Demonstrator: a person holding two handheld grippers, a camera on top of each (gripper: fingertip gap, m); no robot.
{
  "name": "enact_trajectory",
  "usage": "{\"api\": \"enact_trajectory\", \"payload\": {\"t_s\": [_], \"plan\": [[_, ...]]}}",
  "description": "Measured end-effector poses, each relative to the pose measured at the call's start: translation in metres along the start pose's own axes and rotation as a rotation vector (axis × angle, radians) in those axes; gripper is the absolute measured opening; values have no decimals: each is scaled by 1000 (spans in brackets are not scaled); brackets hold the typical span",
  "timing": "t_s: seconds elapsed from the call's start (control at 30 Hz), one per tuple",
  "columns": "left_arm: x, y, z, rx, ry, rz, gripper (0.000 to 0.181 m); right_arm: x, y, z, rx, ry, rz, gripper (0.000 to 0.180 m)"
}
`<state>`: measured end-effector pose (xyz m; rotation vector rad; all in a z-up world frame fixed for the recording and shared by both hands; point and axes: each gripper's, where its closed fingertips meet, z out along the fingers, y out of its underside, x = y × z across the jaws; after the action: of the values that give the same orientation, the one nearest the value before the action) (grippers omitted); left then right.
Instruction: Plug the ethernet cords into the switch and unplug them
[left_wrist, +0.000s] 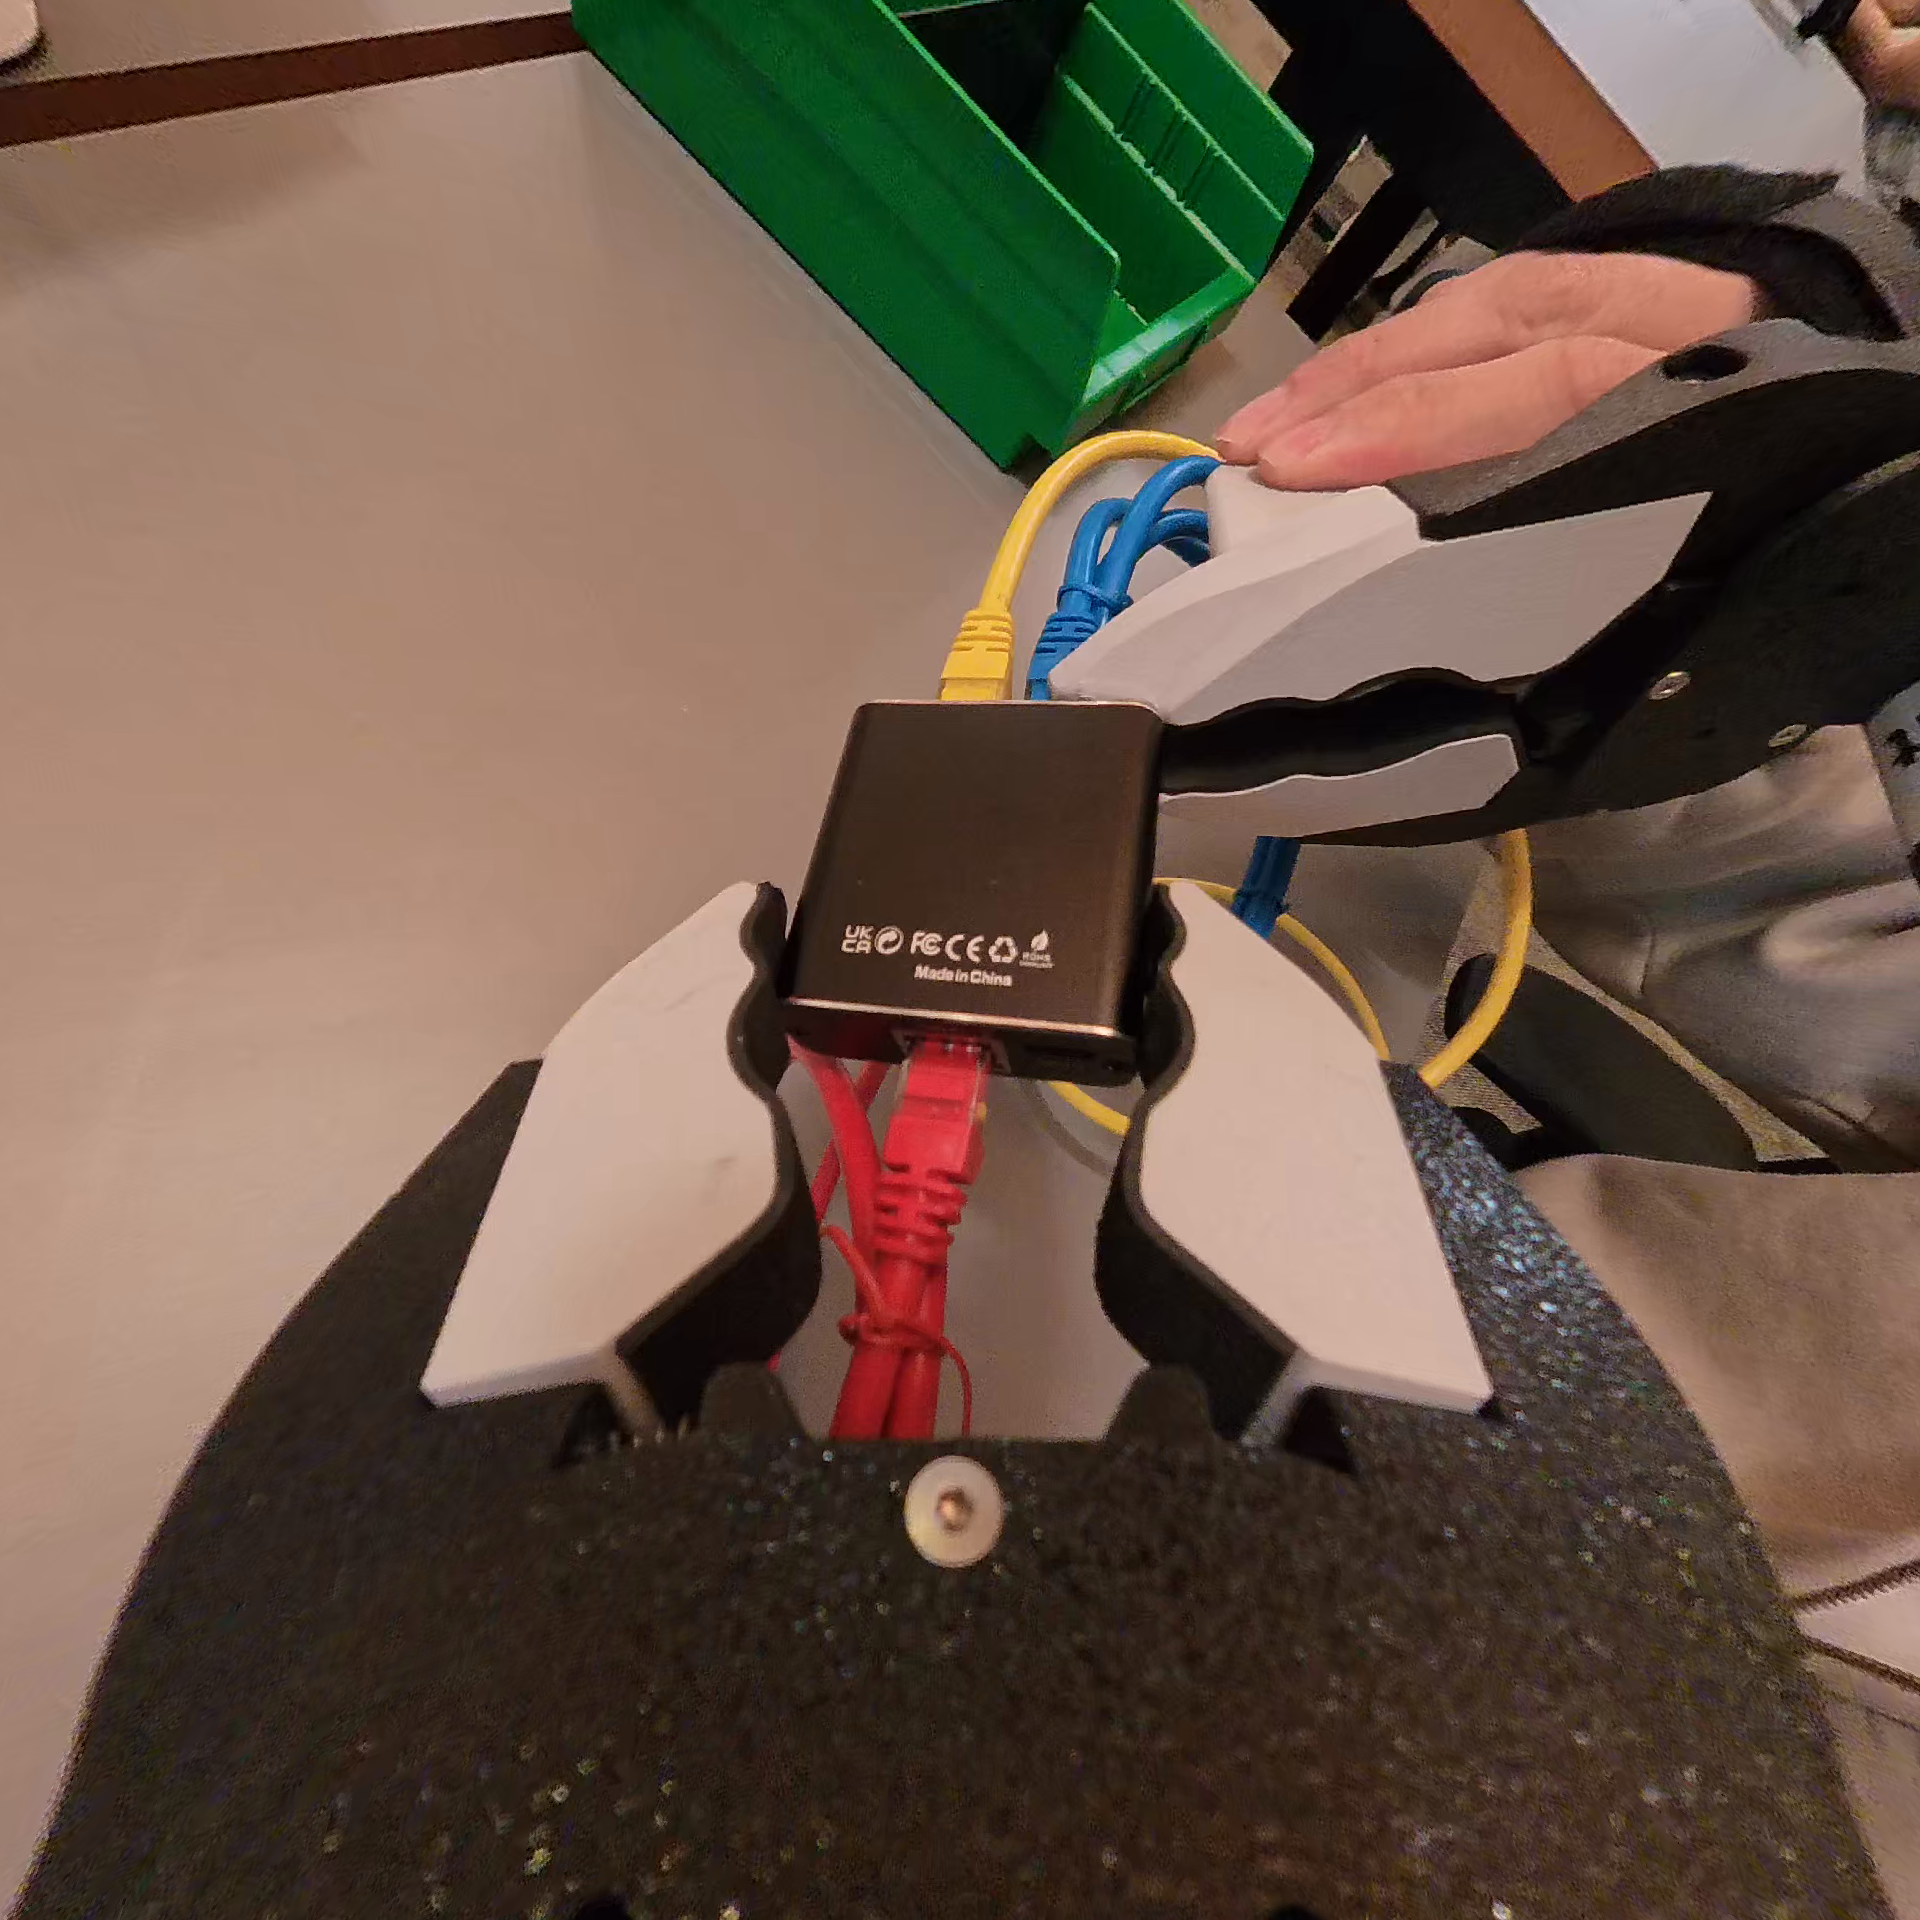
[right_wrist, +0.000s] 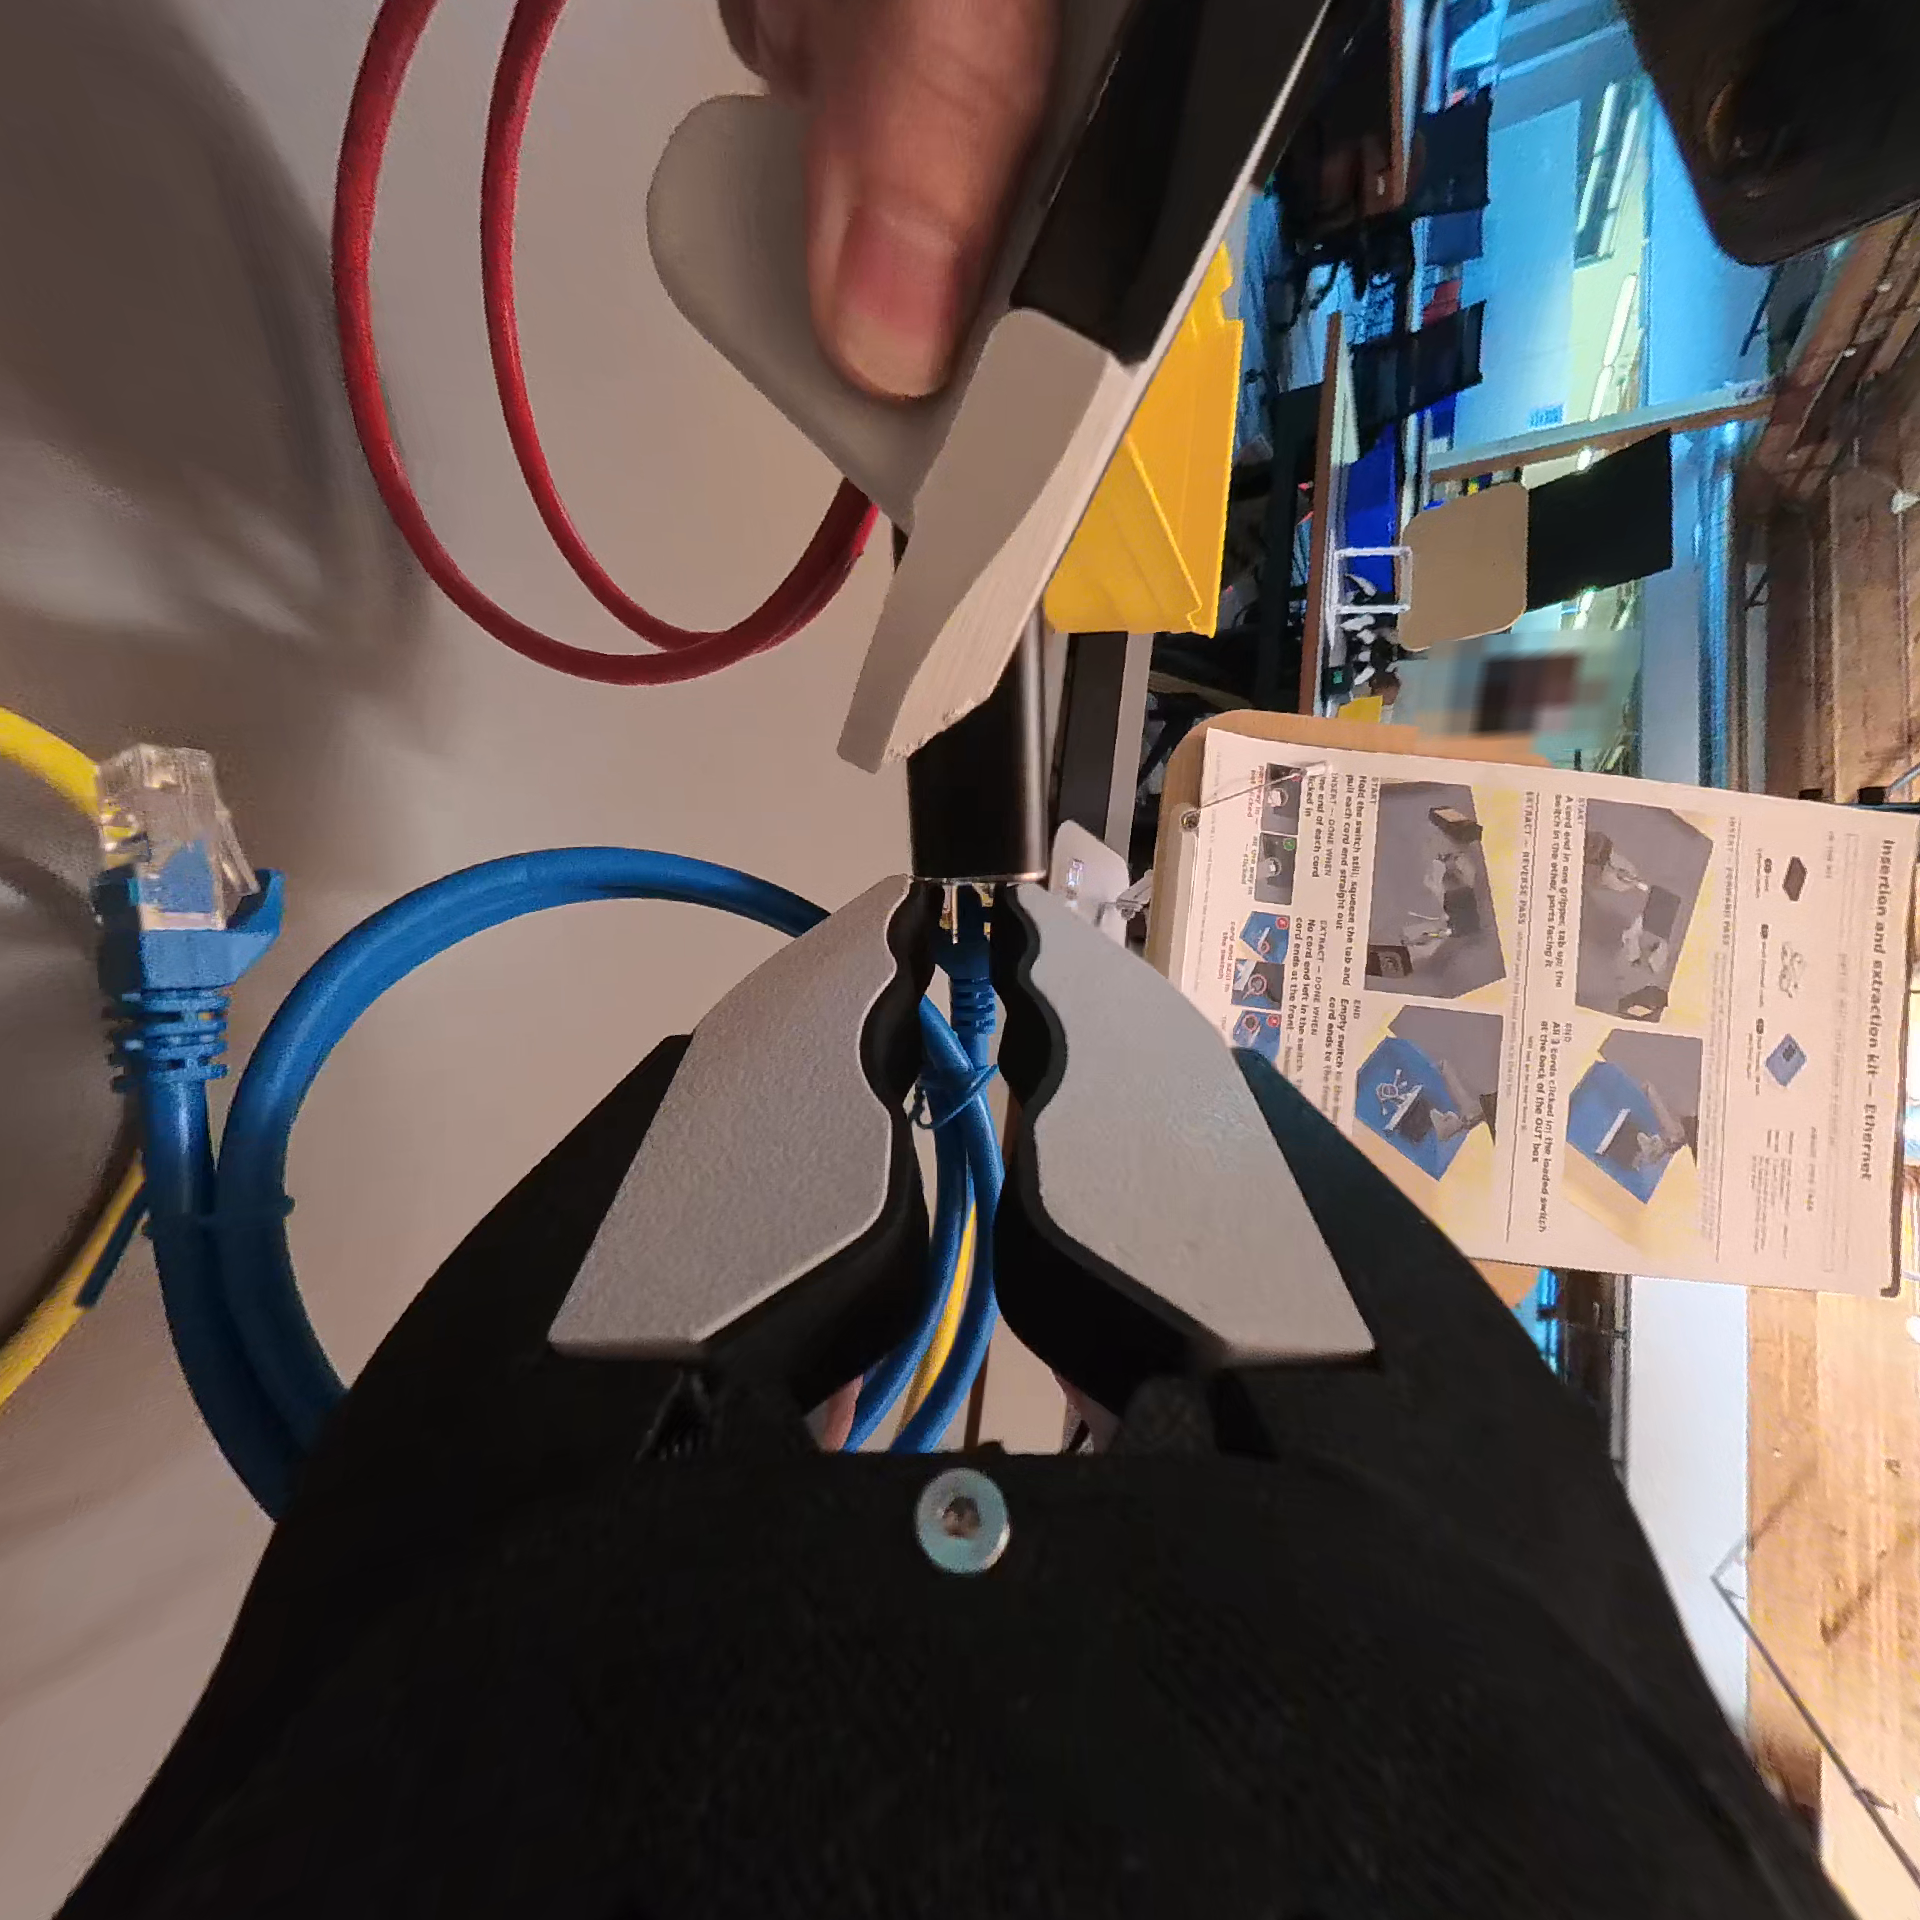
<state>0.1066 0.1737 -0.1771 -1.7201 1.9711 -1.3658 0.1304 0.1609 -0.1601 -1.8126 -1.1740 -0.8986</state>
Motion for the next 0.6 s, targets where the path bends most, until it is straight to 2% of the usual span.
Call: {"api": "enact_trajectory", "payload": {"t_s": [0.2,0.4,0.53,0.6], "plan": [[-5,-1,-1,0,-88,112,65,-1,2,2,-9,-37,20,13],[-8,-4,-2,36,-64,51,65,2,2,6,21,-72,139,13],[-11,-2,-5,23,-100,76,65,1,1,8,37,-55,210,13],[-13,1,-4,9,-80,47,65,0,1,10,11,-37,163,12]]}}
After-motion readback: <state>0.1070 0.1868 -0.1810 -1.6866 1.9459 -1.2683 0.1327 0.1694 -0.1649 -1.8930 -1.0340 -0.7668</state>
